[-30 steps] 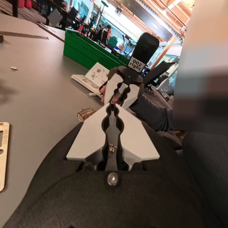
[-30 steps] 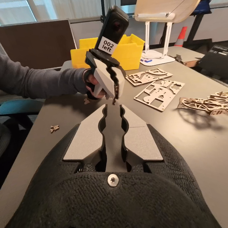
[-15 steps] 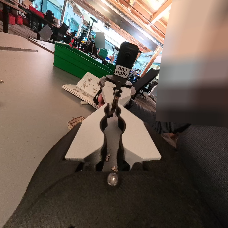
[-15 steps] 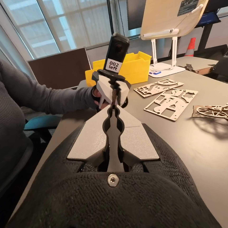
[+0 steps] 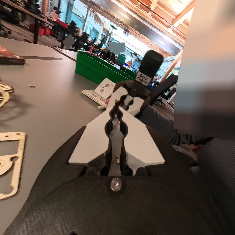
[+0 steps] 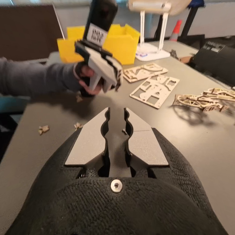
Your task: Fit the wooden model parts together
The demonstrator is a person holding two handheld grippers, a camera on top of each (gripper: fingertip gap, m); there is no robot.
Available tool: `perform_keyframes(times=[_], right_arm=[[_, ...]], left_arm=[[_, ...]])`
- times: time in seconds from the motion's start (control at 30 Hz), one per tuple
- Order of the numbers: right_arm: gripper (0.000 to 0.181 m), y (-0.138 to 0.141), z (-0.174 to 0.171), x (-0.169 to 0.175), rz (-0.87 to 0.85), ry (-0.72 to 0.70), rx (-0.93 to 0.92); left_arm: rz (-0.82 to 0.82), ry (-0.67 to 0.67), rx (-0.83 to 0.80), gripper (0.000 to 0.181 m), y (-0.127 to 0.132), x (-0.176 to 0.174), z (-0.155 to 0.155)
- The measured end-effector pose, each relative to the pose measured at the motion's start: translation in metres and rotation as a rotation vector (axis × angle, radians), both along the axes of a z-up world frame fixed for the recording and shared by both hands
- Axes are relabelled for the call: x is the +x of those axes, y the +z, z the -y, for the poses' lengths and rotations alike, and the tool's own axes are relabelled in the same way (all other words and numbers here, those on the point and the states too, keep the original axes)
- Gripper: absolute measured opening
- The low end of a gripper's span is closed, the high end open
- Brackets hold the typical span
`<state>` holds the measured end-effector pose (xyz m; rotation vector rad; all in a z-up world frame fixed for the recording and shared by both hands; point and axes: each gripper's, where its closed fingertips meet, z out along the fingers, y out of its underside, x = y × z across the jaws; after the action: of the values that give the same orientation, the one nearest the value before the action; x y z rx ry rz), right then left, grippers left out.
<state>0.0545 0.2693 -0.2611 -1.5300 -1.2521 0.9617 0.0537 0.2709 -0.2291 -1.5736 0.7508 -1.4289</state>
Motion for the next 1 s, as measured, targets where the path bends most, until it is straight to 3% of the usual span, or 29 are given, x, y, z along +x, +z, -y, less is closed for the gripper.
perform_keyframes(times=[0.17,0.3,0.47,0.87,1.0], right_arm=[[0.02,-0.048,0.034,0.006,0.301,0.185,-0.009],[0.024,-0.063,0.054,0.002,0.386,0.283,0.0],[0.025,-0.074,0.058,-0.002,0.457,0.282,0.007],[0.011,-0.074,0.053,-0.004,0.495,0.246,0.097],[0.011,-0.052,0.039,0.001,0.348,0.191,0.026]], left_arm=[[-0.074,0.051,0.0,0.001,-0.008,-0.007,-0.009],[-0.129,0.034,0.005,0.001,-0.016,-0.003,-0.006],[-0.207,0.018,0.023,0.001,-0.025,0.0,-0.003],[-0.372,-0.032,0.115,0.001,-0.044,-0.01,0.004],[-0.456,-0.143,0.157,0.001,-0.056,-0.008,0.021]])
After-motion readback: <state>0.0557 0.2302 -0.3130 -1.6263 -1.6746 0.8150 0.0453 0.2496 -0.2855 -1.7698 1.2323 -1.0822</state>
